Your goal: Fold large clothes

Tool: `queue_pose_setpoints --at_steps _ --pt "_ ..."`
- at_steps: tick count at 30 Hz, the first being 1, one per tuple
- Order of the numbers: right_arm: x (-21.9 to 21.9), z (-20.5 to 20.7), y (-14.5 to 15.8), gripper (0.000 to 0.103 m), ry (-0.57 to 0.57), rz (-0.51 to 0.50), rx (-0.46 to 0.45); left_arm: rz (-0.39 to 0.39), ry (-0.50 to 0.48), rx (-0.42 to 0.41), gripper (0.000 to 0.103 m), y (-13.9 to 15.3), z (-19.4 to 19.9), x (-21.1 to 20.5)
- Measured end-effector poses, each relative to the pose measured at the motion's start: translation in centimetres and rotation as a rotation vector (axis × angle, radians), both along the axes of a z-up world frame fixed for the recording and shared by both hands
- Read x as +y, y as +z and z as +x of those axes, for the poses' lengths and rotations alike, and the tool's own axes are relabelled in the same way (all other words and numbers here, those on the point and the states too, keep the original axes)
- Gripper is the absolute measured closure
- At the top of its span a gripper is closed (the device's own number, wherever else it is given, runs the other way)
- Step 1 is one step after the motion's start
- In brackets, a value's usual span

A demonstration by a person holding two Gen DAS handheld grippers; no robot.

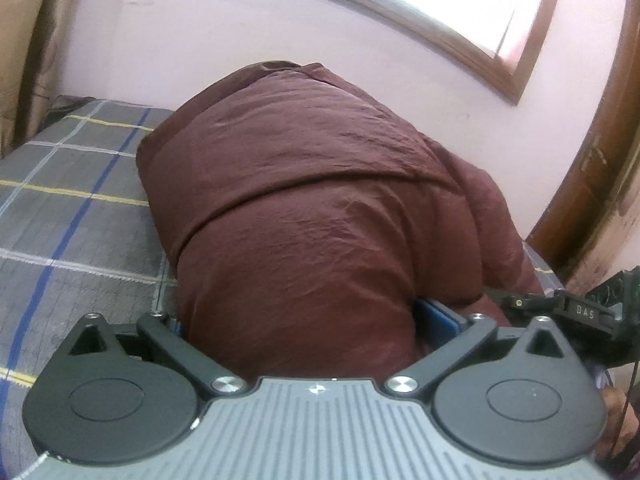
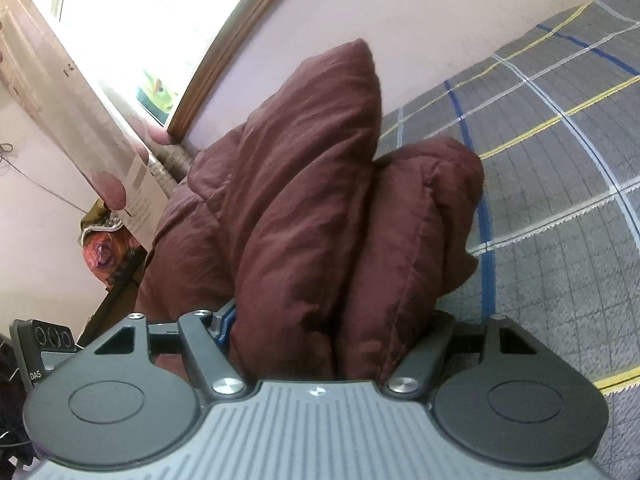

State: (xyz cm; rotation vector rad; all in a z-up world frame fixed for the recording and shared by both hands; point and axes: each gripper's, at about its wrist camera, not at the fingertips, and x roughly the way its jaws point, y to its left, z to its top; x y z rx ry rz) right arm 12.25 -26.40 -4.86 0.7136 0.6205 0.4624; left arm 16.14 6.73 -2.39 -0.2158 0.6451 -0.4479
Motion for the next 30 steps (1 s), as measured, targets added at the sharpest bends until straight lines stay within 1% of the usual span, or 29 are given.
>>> queue_pose_setpoints --at_steps 1,3,6,10,12,13,15,18,19,20,22,24,26,30 --pt "-0.1 -0.1 -0.2 0.026 -0.003 0.007 0.001 -0.001 0.005 -0.001 0.0 0.0 -0.1 0.1" --pt "-0.3 -0.2 -0.7 0.025 -0.01 0.04 0.004 -0.001 0.02 -0.008 0.0 0.0 -0.5 0.2" --pt "-0.8 -0.5 -1.2 0.019 -0.025 0.077 0.012 0.008 0.047 -0.025 0.0 0.2 -1.2 0.1" --pt "-1.3 -1.1 -1.4 0.019 -0.033 0.084 0.005 0.026 0.089 -0.048 0.0 0.6 -2.1 0.0" --pt "-1.3 -1.4 -1.4 0.018 -0.039 0.074 -0.002 0.051 0.11 -0.073 0.0 0.9 -2.7 -0.3" --pt "-1.4 -1.6 -1.3 0.018 -0.043 0.067 -0.006 0.07 0.121 -0.092 0.0 1.0 -3.1 -0.4" --pt "-1.2 -2.1 -1.1 0.018 -0.053 0.033 -0.015 0.134 0.14 -0.145 0.0 1.5 -3.9 -1.1" --pt "-0.9 -2.5 -0.7 0.016 -0.062 -0.05 -0.025 0.28 0.188 -0.258 0.0 2.5 -5.4 -2.8" --pt "-0.8 -2.6 -0.7 0.014 -0.066 -0.065 -0.022 0.313 0.191 -0.275 0.0 2.6 -5.6 -3.2" --pt "-0.7 -2.6 -0.7 0.012 -0.068 -0.077 -0.016 0.326 0.186 -0.275 0.0 2.8 -5.7 -3.6" --pt "-0.6 -2.7 -1.1 0.008 -0.081 -0.096 -0.002 0.308 0.175 -0.253 0.0 2.9 -5.6 -3.5" --pt "-0.6 -2.6 -1.6 0.006 -0.087 -0.086 0.02 0.299 0.183 -0.236 0.0 2.9 -5.5 -3.4" --pt "-0.5 -2.9 -1.7 0.005 -0.091 -0.097 0.018 0.301 0.185 -0.226 0.0 2.9 -5.5 -3.3" --pt "-0.1 -3.2 -1.3 0.002 -0.107 -0.135 0.014 0.338 0.198 -0.235 0.0 3.1 -6.1 -3.5"
